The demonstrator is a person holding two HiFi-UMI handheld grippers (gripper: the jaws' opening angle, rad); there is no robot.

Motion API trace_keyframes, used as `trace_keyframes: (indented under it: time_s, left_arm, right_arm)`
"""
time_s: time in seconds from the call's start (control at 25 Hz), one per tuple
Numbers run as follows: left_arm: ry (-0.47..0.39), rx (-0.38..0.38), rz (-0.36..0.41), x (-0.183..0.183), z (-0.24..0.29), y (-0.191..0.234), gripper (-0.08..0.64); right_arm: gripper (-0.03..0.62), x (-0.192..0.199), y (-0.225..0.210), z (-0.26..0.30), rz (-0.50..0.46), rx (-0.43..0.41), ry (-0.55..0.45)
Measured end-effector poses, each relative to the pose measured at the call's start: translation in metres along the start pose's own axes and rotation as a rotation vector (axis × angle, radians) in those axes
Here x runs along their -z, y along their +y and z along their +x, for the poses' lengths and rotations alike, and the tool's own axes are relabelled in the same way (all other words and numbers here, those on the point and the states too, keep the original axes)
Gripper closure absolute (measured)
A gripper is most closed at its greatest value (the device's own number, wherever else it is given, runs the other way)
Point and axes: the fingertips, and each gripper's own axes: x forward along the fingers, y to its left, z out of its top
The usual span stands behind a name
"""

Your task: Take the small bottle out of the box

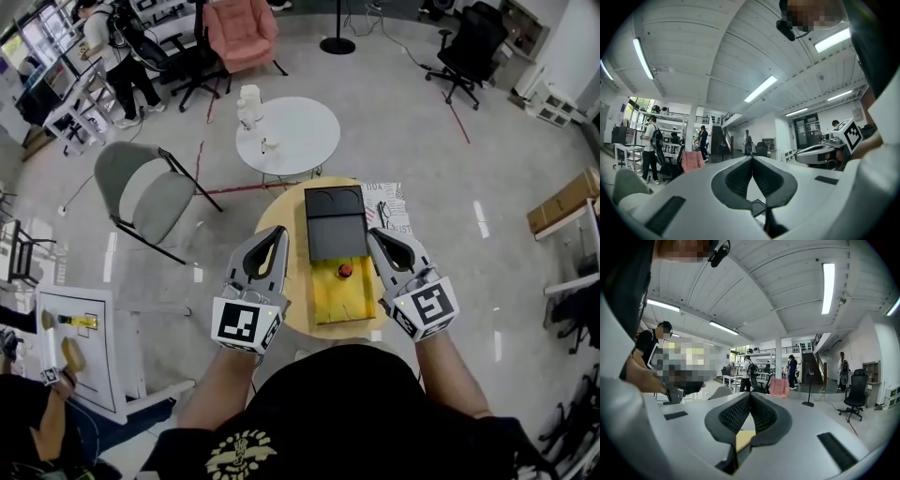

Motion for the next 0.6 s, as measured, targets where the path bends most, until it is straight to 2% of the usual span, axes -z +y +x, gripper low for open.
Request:
trace_keyframes:
  time_s: [0.24, 0.6]
  left_arm:
    - [0.026, -0.006, 0.02, 0.017, 0.015, 0.001, 0.545]
    - [0.07, 0.005, -0.007, 0.041, 0.033, -0.01, 0.545]
  right_arm:
    - [0.577, 0.009, -0.012, 0.013, 0.005, -0.03, -0.006]
    - [0.575, 0.036, -0.025, 0.019, 0.032, -0.053, 0.029]
